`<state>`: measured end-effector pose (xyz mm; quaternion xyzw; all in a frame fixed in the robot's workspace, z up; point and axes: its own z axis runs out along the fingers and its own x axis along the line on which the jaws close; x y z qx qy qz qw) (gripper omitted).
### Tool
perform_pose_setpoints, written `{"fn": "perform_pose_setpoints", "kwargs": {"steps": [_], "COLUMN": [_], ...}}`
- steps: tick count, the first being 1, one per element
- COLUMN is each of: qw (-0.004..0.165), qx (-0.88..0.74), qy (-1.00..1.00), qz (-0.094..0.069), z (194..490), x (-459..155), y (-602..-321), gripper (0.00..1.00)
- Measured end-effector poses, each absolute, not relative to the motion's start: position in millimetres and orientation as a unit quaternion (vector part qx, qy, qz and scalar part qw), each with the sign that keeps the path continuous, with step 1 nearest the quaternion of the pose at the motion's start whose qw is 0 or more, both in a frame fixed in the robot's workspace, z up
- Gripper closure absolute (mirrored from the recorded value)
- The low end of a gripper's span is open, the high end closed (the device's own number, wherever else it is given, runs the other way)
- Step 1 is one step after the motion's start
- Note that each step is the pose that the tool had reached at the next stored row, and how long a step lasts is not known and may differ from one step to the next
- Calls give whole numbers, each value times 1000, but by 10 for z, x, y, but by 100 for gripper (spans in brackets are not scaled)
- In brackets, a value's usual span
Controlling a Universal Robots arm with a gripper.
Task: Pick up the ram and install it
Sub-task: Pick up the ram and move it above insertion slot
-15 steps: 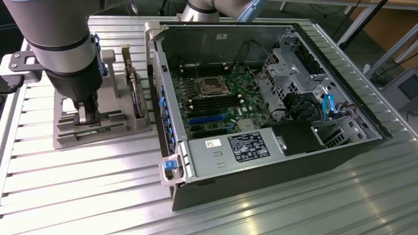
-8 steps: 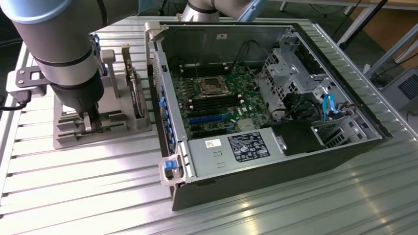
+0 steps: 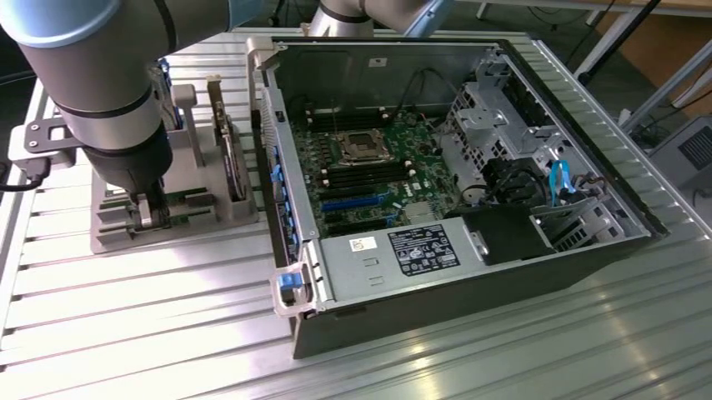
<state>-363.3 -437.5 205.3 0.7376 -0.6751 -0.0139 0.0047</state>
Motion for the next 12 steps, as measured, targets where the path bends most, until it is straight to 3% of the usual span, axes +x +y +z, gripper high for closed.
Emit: {"fn": "perform_pose_setpoints", "kwargs": {"steps": [11, 12], "qw": [5, 5], "qx": [738, 738], "qy": [-675, -675], "qz": [-13, -13], "z": [2063, 2063], "x": [-3569, -3569], "y": [-4375, -4374], "gripper": [76, 84]}}
